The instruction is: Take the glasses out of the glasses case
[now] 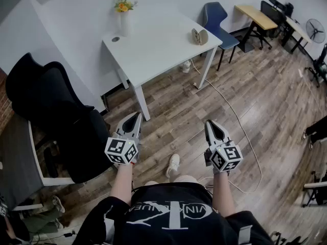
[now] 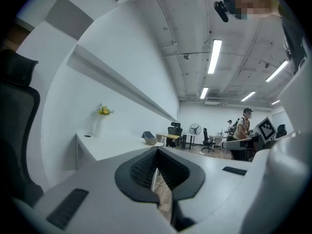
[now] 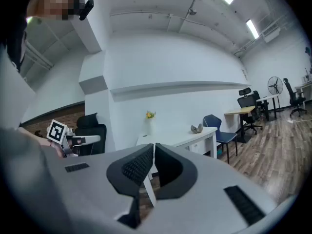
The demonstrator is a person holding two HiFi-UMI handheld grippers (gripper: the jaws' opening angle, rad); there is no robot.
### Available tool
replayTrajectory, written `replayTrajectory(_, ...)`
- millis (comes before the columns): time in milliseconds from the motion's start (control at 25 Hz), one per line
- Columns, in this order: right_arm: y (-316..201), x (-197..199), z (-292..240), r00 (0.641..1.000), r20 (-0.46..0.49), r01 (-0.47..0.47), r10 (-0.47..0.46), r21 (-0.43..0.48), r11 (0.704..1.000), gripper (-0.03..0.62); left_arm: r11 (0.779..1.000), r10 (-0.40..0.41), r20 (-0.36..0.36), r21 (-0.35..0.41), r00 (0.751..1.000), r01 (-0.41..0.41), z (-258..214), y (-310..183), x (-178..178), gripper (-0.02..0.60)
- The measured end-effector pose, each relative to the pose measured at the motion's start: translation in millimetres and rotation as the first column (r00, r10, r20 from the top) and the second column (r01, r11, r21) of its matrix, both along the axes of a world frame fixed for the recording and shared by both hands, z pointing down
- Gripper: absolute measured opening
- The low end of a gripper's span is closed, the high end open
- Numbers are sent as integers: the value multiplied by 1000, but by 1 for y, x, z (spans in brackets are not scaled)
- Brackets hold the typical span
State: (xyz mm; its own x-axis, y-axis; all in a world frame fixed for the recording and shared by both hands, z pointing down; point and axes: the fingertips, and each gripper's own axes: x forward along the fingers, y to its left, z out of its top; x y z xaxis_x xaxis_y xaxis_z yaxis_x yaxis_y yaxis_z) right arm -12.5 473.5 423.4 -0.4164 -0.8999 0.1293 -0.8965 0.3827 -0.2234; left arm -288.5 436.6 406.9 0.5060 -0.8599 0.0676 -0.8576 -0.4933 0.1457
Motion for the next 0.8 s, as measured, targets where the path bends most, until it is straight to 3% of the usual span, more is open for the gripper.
replayTrajectory(320,-73,35,10,999,30,-28,28,-21,999,31,1000,29,19,2,999,-29,-6,-75,37,12)
replayTrajectory(800,-157,58,25,1000,1,28,-28,-67,997,34,999,25,38,-32,999,-24,0,-166,68,14)
